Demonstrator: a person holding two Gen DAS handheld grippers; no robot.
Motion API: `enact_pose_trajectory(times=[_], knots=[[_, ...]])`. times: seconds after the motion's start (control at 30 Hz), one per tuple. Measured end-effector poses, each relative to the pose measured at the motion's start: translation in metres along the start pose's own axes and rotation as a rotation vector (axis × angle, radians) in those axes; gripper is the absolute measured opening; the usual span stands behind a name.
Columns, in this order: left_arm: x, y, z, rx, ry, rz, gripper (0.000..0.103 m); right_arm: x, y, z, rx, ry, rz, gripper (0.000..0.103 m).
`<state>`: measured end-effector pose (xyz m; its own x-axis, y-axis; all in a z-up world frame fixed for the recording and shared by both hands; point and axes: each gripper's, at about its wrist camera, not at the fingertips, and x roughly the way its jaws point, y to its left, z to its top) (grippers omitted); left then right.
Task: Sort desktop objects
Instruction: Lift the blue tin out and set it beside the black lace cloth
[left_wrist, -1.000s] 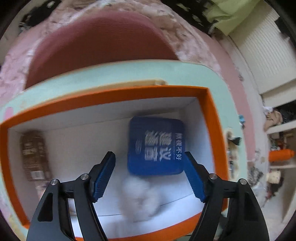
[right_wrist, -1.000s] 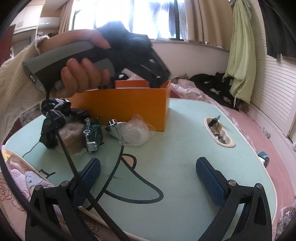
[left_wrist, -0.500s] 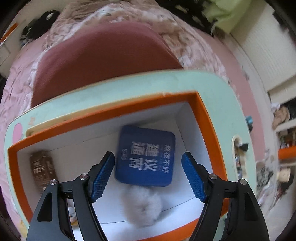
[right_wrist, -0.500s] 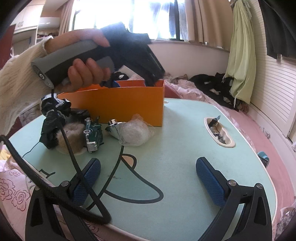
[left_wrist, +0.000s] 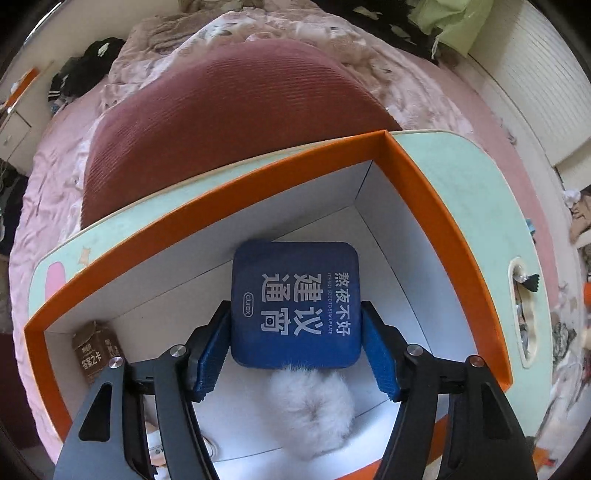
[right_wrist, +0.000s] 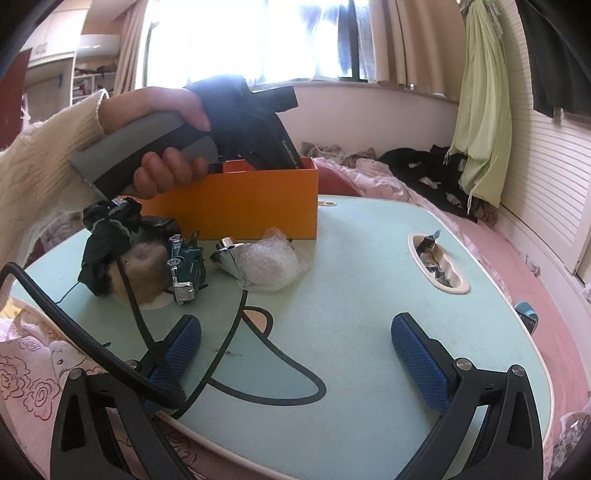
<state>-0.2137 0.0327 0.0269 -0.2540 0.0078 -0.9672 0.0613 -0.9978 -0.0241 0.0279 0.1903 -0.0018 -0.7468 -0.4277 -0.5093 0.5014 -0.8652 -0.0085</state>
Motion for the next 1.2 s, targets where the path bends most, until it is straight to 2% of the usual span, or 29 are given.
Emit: enact_pose_trajectory(times=[0.1,0.23,0.33,0.4,0.5,0.6,0.7,0.83,0.9,1.03,1.13,1.2], knots=[[-0.019,0.007,-0.004,-0.011,-0.087,-0.074,0.067,0.0,0.0,0.0,0.0,0.0,0.0,0.103],[-0.075,0.016,-0.021,-0.001,-0.25,-0.174,0.067,0.0,0.0,0.0,0.0,0.0,0.0,0.103],[-0.133,0.022,-0.055,0.045,-0.361,-0.28,0.067,0.0,-0.002,0.0,0.0,-0.001,0.0,0.103],[-0.154,0.024,-0.073,0.073,-0.392,-0.317,0.067,0.0,0.0,-0.001,0.0,-0.001,0.0,0.103],[-0.179,0.027,-0.122,0.141,-0.414,-0.347,0.067,0.0,0.0,-0.001,0.0,-0.001,0.0,0.103],[-0.174,0.018,-0.152,0.198,-0.393,-0.33,0.067,0.0,0.0,-0.001,0.0,-0.001,0.0,0.103],[-0.147,0.007,-0.185,0.261,-0.366,-0.285,0.067,-0.001,-0.001,-0.001,0.0,-0.002,0.0,0.103],[-0.106,-0.013,-0.203,0.292,-0.355,-0.278,0.067,-0.001,-0.001,-0.001,0.0,-0.002,0.002,0.103],[-0.095,-0.023,-0.2,0.321,-0.388,-0.244,0.067,-0.001,0.0,-0.001,0.0,-0.003,0.001,0.103],[-0.088,-0.035,-0.199,0.35,-0.468,-0.116,0.067,0.001,-0.001,0.0,0.0,-0.002,0.002,0.103],[-0.106,-0.026,-0.203,0.339,-0.542,-0.132,0.069,0.002,-0.001,0.001,-0.001,-0.003,0.002,0.103],[-0.124,-0.014,-0.209,0.316,-0.596,-0.135,0.079,0.002,-0.001,0.001,-0.001,-0.003,0.002,0.103]])
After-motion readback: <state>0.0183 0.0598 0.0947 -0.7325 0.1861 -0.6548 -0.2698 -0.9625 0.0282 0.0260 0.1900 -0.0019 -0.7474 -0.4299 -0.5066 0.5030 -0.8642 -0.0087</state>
